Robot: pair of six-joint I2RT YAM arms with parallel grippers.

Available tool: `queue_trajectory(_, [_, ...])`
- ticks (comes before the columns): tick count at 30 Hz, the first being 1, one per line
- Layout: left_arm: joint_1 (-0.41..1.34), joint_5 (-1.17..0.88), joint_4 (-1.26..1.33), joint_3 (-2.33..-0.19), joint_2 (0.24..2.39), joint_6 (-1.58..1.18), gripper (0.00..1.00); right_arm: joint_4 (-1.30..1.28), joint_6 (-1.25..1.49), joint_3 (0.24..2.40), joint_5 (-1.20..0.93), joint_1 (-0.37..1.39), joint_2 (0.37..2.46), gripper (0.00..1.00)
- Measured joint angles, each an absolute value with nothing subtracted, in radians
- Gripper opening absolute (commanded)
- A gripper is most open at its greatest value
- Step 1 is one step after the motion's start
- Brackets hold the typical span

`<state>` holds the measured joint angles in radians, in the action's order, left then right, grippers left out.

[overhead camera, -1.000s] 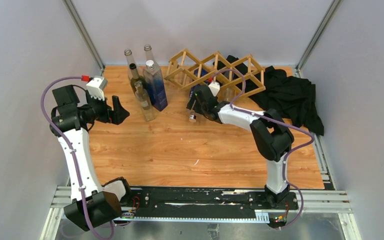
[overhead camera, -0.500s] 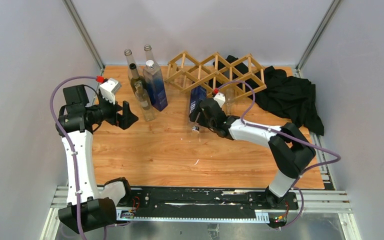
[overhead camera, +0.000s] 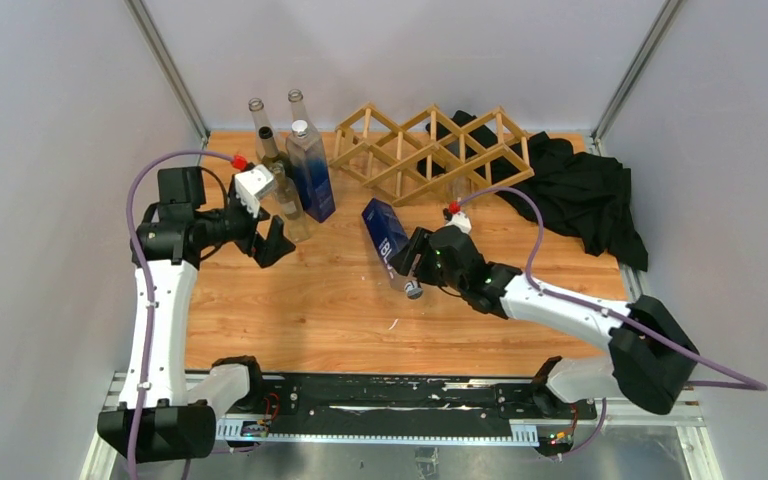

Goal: Take the wine bottle off the wine rack

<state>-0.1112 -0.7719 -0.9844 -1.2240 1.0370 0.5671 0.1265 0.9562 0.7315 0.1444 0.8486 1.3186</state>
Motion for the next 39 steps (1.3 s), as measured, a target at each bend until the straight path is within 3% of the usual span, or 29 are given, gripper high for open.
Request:
queue_trajectory(13, [0.194,-0.615,-1.002,-1.190,1.011,0.729,1.00,-0.046,0.898,0.731,-0.015,0.851,1.147,0.00])
queue_trajectory(22, [0.449,-0.484,-1.023,-1.108,1.045,0.821,1.00,-0.138,0.847,0.810,-0.184,0.851,1.180,0.00])
queue_trajectory(39, [0.535,-0.446,-0.871,-0.942,1.106,1.005,1.00,-0.109,0.934,0.934,-0.537,0.839,1.391,0.00])
